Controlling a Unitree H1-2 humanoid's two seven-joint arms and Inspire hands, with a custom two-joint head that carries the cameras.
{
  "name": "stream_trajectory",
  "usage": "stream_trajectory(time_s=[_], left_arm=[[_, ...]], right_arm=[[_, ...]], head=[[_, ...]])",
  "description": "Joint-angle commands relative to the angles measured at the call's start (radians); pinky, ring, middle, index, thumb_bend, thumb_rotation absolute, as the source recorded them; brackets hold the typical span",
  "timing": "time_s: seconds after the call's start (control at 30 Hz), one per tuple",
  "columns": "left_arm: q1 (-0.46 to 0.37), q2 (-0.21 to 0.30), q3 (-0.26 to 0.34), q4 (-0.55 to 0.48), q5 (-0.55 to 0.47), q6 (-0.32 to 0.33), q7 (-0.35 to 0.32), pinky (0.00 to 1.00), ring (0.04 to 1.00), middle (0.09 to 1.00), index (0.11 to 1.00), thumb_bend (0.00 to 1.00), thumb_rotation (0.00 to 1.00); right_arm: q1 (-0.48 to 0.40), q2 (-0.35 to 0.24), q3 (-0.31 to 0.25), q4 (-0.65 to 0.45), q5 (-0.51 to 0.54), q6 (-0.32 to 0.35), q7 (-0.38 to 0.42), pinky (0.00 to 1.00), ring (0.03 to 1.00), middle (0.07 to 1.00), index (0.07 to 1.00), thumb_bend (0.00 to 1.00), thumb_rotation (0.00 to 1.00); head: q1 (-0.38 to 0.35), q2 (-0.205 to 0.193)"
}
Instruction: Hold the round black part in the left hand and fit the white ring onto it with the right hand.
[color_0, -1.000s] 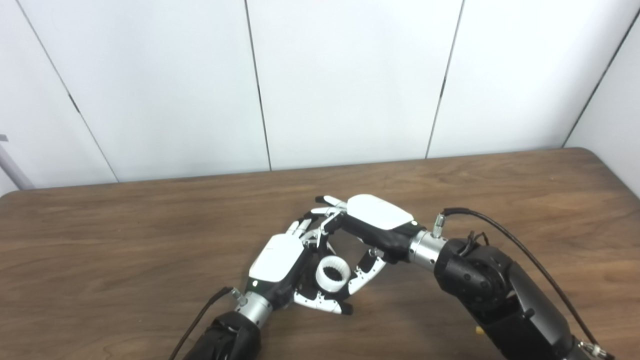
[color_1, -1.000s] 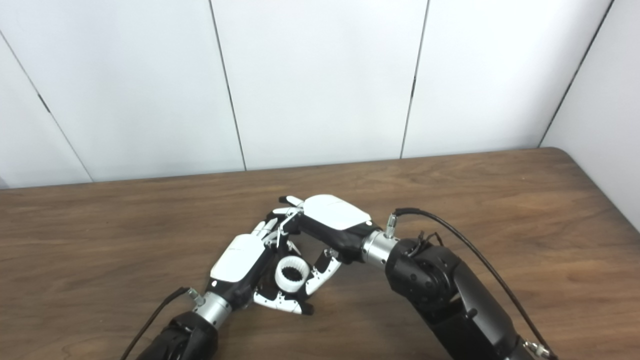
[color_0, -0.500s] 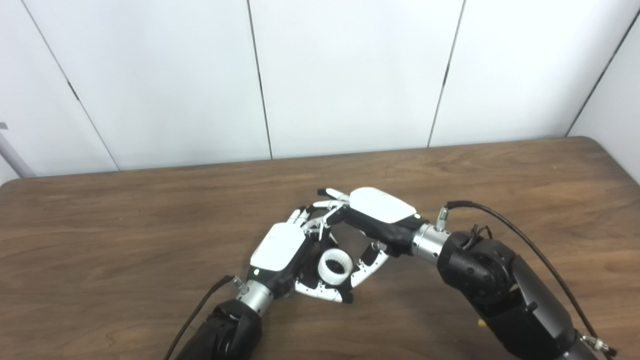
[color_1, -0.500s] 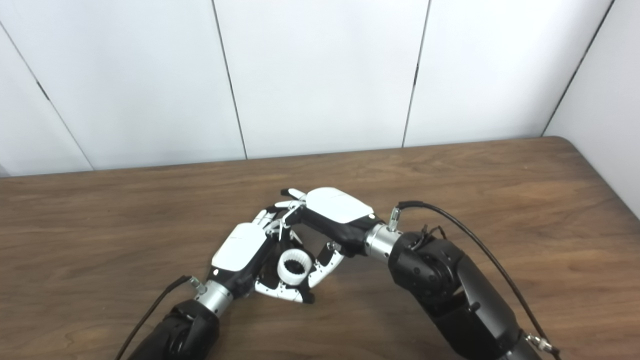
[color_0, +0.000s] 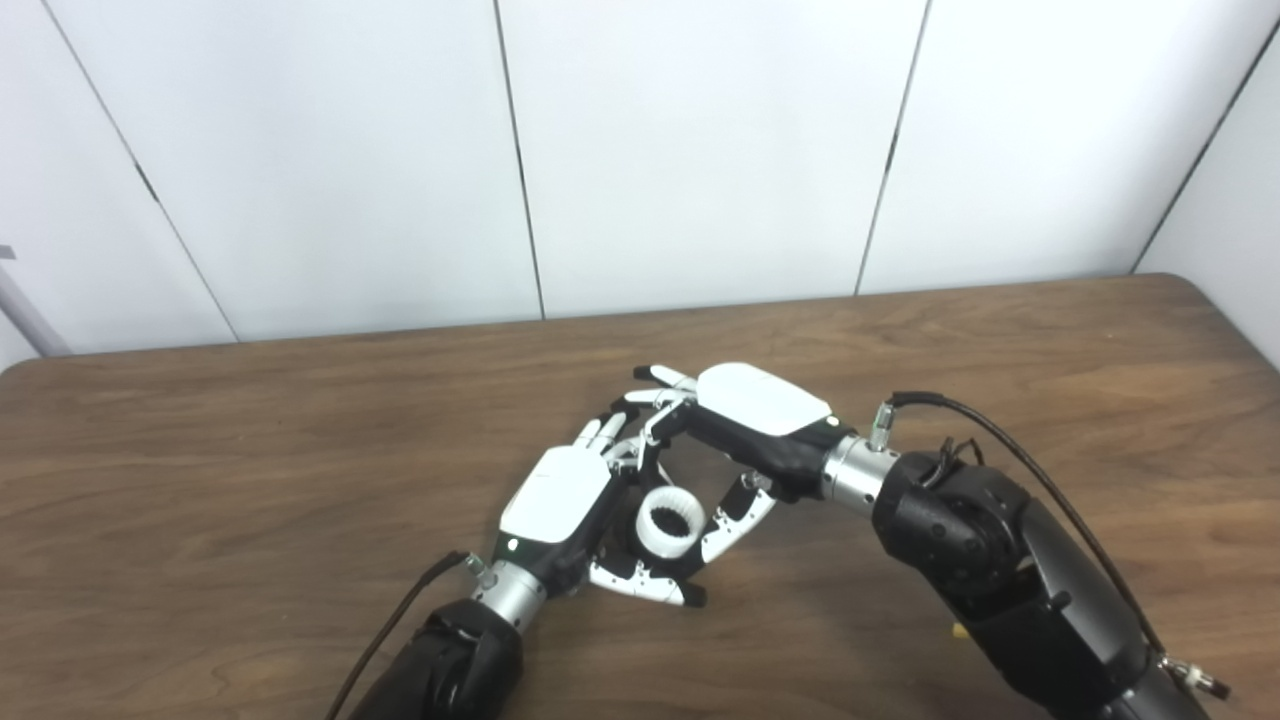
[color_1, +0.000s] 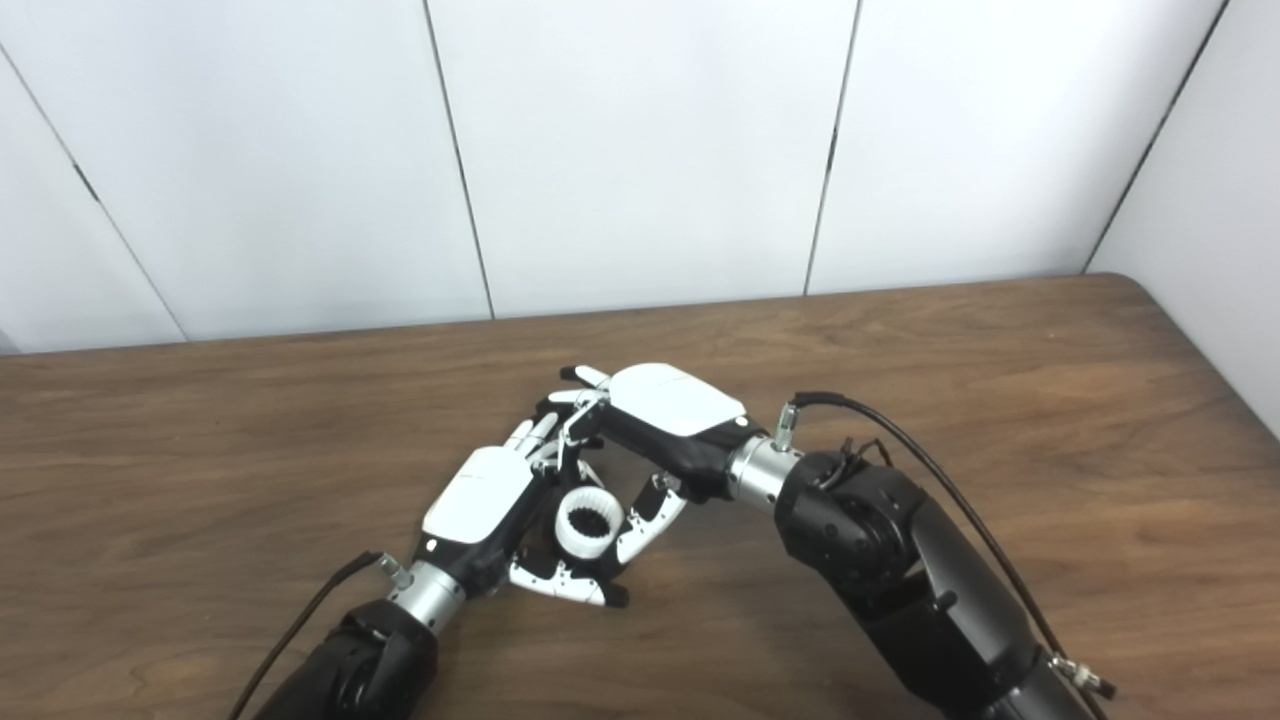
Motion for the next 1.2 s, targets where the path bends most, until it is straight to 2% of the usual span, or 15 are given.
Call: stream_trajectory(time_s=[0.0, 0.8, 1.17], left_arm=[[0.066, 0.042, -0.026, 0.060, 0.036, 0.028, -0.043, 1.00, 1.000, 0.868, 0.480, 0.52, 0.05], [0.099, 0.056, -0.028, -0.004, 0.028, 0.036, -0.064, 1.00, 1.000, 0.868, 0.480, 0.52, 0.05], [0.124, 0.053, -0.032, -0.039, 0.036, 0.048, -0.072, 1.00, 0.999, 0.870, 0.480, 0.52, 0.05]], right_arm=[[-0.043, -0.008, -0.016, -0.014, 0.002, -0.022, -0.013, 0.00, 1.000, 0.899, 0.474, 0.52, 0.13], [-0.047, -0.003, -0.007, 0.016, -0.016, -0.029, 0.000, 0.00, 1.000, 0.898, 0.474, 0.52, 0.13], [-0.029, 0.021, 0.004, 0.019, -0.006, -0.048, -0.010, 0.00, 1.000, 0.892, 0.475, 0.52, 0.13]], head=[[-0.001, 0.000], [0.000, 0.014], [0.016, 0.020]])
